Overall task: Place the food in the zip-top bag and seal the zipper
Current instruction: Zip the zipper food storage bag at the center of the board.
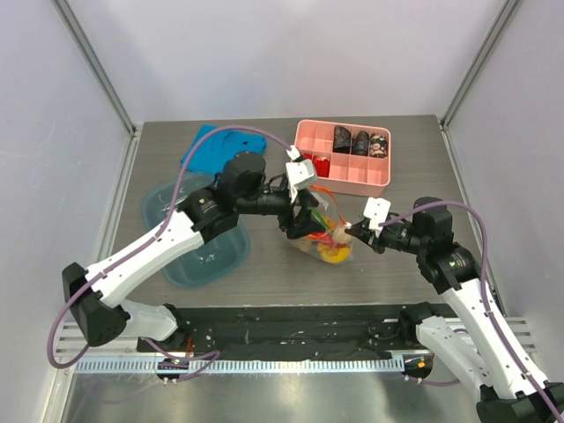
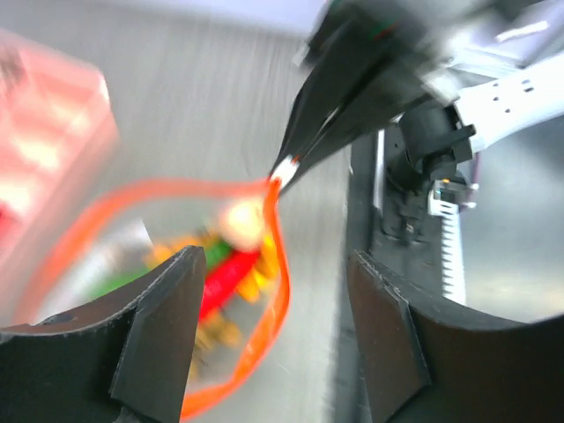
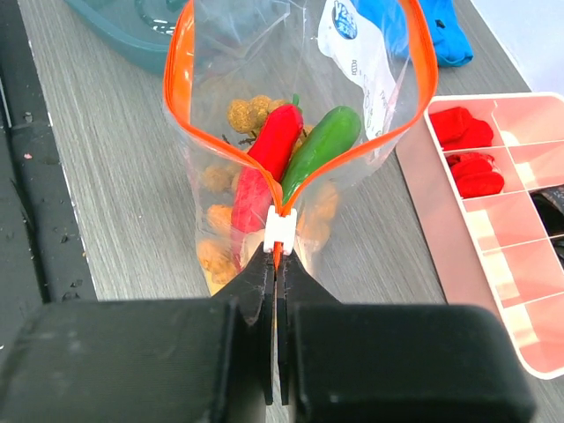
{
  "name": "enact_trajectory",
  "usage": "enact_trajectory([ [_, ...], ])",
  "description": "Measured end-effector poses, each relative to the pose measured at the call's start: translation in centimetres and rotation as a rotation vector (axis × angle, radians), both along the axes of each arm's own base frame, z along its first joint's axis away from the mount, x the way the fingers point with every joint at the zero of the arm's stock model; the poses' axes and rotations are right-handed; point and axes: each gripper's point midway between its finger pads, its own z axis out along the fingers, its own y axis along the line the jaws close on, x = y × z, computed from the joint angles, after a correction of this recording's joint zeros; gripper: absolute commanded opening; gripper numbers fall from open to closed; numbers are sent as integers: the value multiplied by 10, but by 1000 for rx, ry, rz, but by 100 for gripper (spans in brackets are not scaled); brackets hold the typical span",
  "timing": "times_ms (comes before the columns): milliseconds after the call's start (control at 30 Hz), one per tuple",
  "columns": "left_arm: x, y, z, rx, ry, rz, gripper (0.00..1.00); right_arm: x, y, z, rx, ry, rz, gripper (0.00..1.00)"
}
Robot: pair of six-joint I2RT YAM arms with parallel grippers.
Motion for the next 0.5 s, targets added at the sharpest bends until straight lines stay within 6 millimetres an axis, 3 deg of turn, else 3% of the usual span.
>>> enact_trajectory([
  [100, -7, -5, 27, -67, -201, -101, 59, -1, 0, -2, -5, 7, 7, 1],
  [167, -8, -13, 29, -75, -282, -161, 56, -2, 0, -4, -8, 13, 10, 1],
  [500, -6, -46, -25, -4, -434, -370, 54, -4, 0, -4, -5, 24, 12, 1],
])
